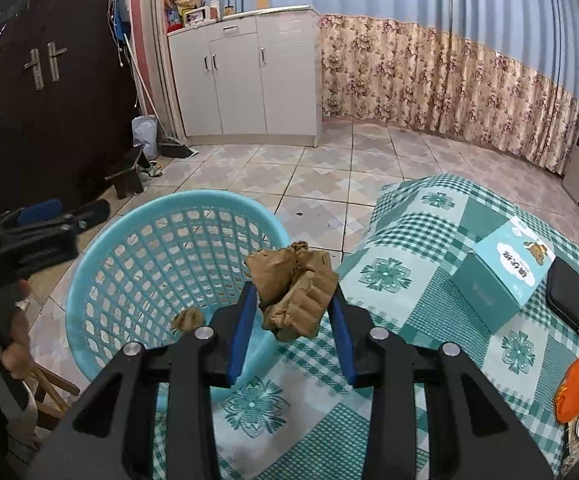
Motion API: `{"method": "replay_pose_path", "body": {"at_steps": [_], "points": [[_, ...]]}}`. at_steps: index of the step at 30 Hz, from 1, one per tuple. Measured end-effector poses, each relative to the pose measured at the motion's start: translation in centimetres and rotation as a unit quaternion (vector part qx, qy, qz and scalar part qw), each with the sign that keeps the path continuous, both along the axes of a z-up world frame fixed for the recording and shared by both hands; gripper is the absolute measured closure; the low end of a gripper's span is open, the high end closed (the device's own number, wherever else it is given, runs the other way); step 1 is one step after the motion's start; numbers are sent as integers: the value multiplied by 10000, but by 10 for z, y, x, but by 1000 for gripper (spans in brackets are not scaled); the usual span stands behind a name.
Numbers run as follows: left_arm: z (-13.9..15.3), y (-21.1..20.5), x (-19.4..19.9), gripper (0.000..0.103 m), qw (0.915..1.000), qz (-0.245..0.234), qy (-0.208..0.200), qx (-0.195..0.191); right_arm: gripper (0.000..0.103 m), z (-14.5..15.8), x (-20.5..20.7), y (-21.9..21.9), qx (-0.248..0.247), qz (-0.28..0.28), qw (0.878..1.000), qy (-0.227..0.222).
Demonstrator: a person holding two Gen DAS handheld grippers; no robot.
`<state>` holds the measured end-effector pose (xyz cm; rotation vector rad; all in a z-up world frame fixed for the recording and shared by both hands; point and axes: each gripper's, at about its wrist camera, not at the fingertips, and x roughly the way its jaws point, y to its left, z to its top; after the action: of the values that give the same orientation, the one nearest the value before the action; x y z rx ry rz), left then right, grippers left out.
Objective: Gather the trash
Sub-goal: 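Carry both brown scraps to the blue basket and open both tools over it, then move the left tool back to the table and grasp an orange peel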
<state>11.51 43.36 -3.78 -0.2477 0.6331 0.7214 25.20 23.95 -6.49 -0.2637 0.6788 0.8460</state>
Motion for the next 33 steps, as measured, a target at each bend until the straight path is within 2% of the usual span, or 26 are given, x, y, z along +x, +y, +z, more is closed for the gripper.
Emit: {"method": "replay_pose_path", "body": {"at_steps": [5,9,12,13,14,16,18,26,33], "points": [[13,2,-29,7,9994,278,-80,178,66,2,-5,24,-10,199,9998,-47],[19,3,-46,5,9982,413,13,442,66,0,-10,45,-66,372,9993,-76],[19,7,-53,5,9982,456,33,378,66,-2,-13,52,-114,400,9991,-45],[18,8,-54,5,9983,473,26,327,61,-3,-13,52,-99,416,9991,-12],[16,9,-55,5,9984,490,14,280,44,-2,-14,51,-74,453,9989,-18],[15,8,-57,5,9983,535,-2,215,23,1,-18,47,-25,463,9987,-204],[13,6,-58,5,9984,541,1,180,23,5,-18,44,-43,437,9985,-337],[19,-15,-61,5,9983,527,24,236,19,20,-8,-10,-28,136,9990,-432],[27,-46,-59,5,9992,350,-64,161,16,35,-2,-91,-68,-299,9978,-595]]}}
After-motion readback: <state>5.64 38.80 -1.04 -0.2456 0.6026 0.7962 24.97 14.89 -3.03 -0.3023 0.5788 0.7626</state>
